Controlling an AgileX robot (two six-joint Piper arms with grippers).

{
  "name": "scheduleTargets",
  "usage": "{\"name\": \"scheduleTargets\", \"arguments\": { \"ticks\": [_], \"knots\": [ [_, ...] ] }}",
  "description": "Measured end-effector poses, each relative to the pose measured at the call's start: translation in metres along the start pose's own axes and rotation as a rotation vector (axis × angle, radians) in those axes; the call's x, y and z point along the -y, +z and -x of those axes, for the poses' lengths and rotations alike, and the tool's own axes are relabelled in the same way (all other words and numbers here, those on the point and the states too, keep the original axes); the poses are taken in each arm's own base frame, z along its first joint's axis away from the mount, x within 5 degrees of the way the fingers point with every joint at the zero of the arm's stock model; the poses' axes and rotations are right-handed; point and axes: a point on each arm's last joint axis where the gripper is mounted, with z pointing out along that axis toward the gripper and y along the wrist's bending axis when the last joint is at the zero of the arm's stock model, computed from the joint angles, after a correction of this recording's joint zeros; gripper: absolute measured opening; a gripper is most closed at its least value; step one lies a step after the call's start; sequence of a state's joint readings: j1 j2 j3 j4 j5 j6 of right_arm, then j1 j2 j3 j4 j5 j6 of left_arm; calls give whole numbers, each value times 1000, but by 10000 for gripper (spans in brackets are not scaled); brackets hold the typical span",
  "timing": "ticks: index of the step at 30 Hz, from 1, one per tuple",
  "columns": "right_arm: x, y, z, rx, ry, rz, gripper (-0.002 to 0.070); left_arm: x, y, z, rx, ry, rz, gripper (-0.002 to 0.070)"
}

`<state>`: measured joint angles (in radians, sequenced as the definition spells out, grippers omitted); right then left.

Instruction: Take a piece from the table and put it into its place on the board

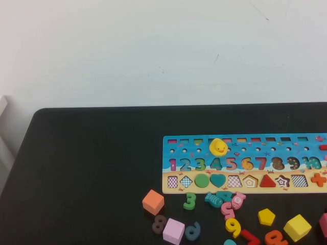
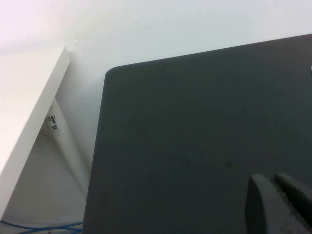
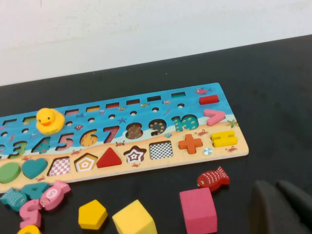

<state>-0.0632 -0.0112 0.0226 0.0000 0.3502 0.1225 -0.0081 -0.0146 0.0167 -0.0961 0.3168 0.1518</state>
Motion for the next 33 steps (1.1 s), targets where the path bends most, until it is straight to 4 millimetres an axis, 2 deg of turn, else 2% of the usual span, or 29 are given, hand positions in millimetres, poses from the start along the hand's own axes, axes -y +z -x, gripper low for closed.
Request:
{"name": "scheduleTargets", "arguments": {
  "ticks": [22,26,30,33],
  "knots": [
    [-2,0,0,-3,50,20,19,0,0,0,0,0,0,-2],
    [-10,0,0,-14,292,109,19,0,0,0,0,0,0,-2],
    [-25,-3,5,-48,778,288,19,0,0,0,0,0,0,-2],
    [-29,-5,10,-44,951,352,19,0,0,0,0,0,0,-2]
  ]
}}
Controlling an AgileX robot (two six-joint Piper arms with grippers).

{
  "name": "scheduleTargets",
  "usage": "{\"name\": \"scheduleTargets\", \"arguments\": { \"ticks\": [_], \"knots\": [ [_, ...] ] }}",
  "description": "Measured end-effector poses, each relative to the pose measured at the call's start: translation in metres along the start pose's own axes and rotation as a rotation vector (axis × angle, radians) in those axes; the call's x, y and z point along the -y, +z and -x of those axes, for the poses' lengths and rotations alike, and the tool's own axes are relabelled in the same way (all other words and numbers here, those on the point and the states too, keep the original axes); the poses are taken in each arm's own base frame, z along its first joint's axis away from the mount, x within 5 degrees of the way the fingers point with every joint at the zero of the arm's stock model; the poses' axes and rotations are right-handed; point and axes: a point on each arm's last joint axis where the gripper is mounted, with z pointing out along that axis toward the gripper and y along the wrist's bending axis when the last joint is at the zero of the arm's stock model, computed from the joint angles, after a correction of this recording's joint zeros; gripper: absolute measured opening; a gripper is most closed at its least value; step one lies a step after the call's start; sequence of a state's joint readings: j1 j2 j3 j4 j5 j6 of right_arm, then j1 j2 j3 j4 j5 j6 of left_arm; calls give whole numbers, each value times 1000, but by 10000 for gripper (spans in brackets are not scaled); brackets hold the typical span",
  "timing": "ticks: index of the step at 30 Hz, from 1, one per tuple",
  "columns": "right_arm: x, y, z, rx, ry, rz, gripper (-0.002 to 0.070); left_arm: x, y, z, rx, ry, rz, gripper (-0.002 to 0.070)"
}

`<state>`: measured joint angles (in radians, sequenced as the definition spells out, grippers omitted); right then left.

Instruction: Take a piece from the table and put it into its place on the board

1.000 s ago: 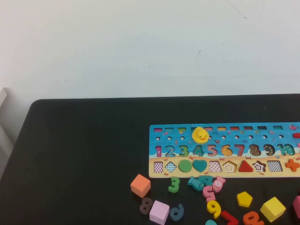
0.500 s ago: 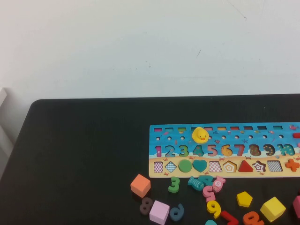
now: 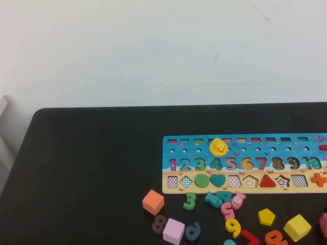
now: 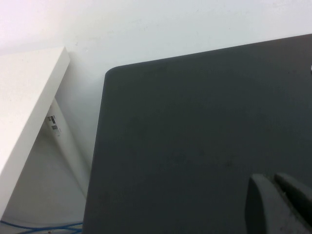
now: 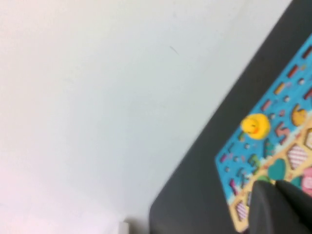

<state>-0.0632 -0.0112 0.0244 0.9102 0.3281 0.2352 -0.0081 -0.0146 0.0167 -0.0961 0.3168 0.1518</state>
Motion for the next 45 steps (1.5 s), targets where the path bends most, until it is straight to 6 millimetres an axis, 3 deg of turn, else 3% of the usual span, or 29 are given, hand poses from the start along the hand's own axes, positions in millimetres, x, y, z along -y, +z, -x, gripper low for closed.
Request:
{"name": "scheduleTargets", "arguments": {
  "ticks": [8,15,20,24,28,30,36,42,45],
  "knots": [
    [-2,0,1,11,-55,20,19,0,0,0,0,0,0,-1],
    [-5,-1,3,25,-357,27,19,0,0,0,0,0,0,-1],
    [-39,-5,14,-12,-676,26,19,0,0,0,0,0,0,-1],
    [-66,3,27,-171,-913,-54,19,0,0,0,0,0,0,-1],
    [-91,18,40,-384,-1110,-82,19,0,0,0,0,0,0,-1],
    [-108,36,49,-560,-1236,-55,19,0,0,0,0,0,0,-1],
    [-127,78,61,-896,-1356,62,19,0,0,0,0,0,0,-1],
    [-132,122,46,-1159,-1529,158,19,0,0,0,0,0,0,-1],
    [-129,149,37,-1255,-1628,92,19,0,0,0,0,0,0,-1]
  ]
}}
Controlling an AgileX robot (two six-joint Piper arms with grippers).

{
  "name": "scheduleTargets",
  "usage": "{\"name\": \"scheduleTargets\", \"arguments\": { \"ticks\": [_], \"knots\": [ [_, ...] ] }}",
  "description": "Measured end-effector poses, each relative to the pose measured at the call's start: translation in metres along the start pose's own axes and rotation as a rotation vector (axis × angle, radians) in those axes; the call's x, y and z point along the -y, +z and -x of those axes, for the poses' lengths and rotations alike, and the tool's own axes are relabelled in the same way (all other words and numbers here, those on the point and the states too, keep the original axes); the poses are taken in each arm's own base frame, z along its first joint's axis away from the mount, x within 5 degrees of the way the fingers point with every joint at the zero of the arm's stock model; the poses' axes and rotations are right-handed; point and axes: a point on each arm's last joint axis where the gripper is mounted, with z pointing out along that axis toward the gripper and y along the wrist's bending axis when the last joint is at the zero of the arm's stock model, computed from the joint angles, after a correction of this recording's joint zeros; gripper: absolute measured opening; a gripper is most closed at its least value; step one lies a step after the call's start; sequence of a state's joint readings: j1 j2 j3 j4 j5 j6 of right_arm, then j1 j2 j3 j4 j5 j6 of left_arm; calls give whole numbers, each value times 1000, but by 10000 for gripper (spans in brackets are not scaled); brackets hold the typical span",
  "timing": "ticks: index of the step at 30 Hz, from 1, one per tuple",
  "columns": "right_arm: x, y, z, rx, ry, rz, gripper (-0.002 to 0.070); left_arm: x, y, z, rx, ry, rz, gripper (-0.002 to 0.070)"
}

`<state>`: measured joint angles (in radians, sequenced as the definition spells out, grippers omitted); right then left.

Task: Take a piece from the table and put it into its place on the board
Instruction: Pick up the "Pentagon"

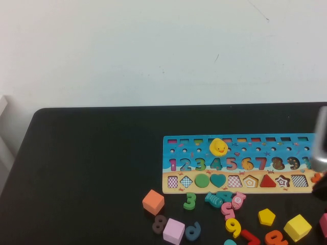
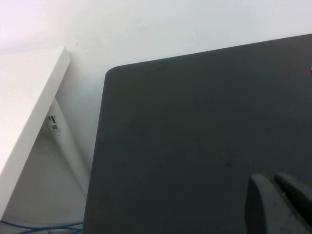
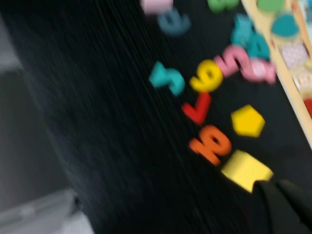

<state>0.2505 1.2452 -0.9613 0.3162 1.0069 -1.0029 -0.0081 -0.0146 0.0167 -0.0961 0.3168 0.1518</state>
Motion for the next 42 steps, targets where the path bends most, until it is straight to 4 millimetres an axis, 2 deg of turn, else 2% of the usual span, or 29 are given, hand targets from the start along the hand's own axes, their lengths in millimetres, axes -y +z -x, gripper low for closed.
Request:
{"name": "scheduleTargets", "arguments": {
  "ticks": [4,9,10,13,18,26,30,37,39,42],
  "knots": [
    [23,29,15,-159,20,-18,19,0,0,0,0,0,0,-1],
    [44,64,24,-246,85,17,19,0,0,0,0,0,0,-1],
    [48,76,25,-267,93,34,19,0,0,0,0,0,0,-1],
    [52,104,24,-321,95,75,19,0,0,0,0,0,0,-1],
    [57,138,21,-356,102,91,19,0,0,0,0,0,0,-1],
    [69,170,23,-296,204,20,32,0,0,0,0,0,0,-1],
    [69,191,16,-324,245,51,104,0,0,0,0,0,0,-1],
    [69,221,5,-367,264,78,385,0,0,0,0,0,0,-1],
    [70,224,4,-357,263,67,428,0,0,0,0,0,0,-1],
    [73,225,7,-327,260,39,454,0,0,0,0,0,0,-1]
  ]
}}
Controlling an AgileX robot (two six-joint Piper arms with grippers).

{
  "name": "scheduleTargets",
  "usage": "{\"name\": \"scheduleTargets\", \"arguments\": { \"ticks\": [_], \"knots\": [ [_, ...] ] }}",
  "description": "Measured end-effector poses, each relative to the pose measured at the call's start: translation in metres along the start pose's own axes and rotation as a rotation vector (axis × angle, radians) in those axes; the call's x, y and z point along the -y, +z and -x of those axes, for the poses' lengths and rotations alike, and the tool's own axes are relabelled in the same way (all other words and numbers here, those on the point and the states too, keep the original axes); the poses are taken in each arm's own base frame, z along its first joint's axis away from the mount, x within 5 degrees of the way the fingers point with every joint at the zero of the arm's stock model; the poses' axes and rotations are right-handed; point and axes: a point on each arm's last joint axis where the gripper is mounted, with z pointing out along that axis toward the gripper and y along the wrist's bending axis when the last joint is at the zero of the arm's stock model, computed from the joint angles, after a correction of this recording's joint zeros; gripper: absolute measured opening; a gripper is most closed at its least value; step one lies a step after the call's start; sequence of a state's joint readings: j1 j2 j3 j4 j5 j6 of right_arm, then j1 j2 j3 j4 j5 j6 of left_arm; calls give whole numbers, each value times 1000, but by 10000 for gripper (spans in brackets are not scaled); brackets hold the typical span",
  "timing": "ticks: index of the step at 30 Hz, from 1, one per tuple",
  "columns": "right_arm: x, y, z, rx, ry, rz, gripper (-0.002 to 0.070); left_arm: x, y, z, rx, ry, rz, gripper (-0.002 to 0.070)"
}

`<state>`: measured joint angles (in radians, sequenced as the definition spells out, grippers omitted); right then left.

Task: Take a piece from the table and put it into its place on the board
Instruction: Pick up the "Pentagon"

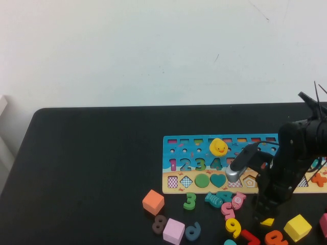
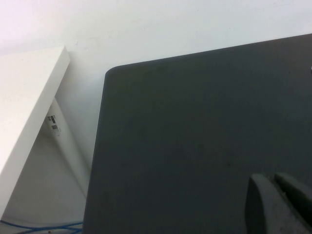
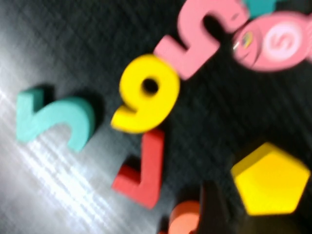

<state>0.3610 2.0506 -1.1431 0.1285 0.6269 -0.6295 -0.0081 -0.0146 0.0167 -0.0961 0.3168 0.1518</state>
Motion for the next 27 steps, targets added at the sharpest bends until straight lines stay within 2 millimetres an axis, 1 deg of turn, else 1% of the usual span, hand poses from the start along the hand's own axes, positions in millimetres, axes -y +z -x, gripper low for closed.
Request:
{"name": "scheduleTargets", "arguments": {
  "ticks": [5,10,13,20,27],
  "knots": [
    [2,5,2,25,1,-20,463,0,0,0,0,0,0,-1],
    [3,19,-1,-13,-4,-6,461,0,0,0,0,0,0,-1],
    [4,23,-2,-32,-11,-16,461,0,0,0,0,0,0,-1],
    [8,24,2,10,-13,-69,461,0,0,0,0,0,0,-1],
    [9,23,3,21,-15,-78,461,0,0,0,0,0,0,-1]
  ]
}}
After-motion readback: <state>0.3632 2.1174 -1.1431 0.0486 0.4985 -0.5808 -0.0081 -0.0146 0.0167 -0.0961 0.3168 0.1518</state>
